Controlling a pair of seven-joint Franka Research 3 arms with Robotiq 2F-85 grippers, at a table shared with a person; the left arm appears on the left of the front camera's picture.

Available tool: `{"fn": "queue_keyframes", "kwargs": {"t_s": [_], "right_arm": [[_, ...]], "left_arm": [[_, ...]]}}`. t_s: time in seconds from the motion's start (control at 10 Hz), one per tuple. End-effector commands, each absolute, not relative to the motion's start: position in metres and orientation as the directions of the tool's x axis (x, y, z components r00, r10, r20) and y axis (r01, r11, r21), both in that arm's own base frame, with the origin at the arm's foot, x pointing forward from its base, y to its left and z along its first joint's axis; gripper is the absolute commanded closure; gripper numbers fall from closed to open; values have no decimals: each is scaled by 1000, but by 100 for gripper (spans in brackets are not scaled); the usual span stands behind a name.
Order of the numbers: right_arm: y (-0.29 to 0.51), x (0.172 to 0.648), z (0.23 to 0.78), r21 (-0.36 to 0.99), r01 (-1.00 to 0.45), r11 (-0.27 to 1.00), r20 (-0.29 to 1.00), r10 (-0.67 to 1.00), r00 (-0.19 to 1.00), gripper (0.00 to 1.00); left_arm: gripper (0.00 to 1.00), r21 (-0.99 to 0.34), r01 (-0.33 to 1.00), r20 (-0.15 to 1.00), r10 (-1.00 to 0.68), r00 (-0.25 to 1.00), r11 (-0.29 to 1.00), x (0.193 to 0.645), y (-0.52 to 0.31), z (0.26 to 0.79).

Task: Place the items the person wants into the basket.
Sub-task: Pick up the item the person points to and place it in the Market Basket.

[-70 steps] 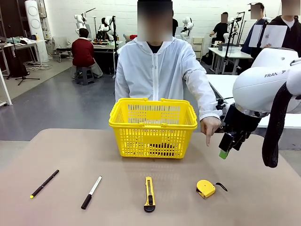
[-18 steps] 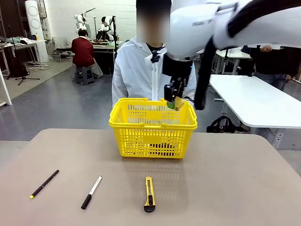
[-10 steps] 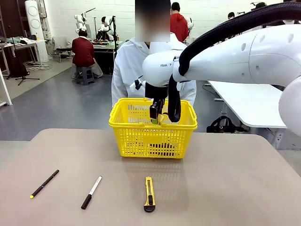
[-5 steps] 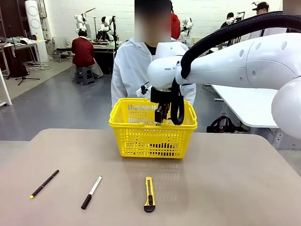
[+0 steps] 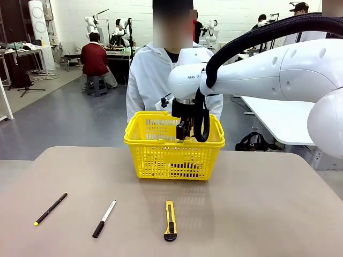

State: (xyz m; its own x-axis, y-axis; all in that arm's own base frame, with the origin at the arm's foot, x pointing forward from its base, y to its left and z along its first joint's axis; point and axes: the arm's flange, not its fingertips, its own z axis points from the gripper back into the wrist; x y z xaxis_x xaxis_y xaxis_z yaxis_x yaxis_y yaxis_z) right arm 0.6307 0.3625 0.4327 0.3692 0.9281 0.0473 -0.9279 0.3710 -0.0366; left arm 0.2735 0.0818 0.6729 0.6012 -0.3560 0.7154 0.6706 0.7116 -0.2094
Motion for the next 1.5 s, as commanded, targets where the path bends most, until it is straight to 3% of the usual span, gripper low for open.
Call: {"fn": "queue_keyframes", "kwargs": {"t_s": [0.0,0.1,0.9,1.1,1.4], "right_arm": [[366,639,438,2,-930,367,47,929,367,33],[366,639,438,3,-929,370,44,928,370,0],[362,626,453,9,-929,371,77,926,370,0],[327,569,510,2,-910,414,107,905,412,0],[194,443,598,-64,-804,592,243,790,562,0]], "left_arm": [[0,-203,678,723,-359,591,707,273,83,671],[0,-203,678,723,-359,591,707,273,83,671],[0,-203,678,723,-359,591,707,273,83,671],[0,-203,678,723,-359,591,707,273,83,671],[0,-203,678,723,-359,591,707,273,83,671]]}}
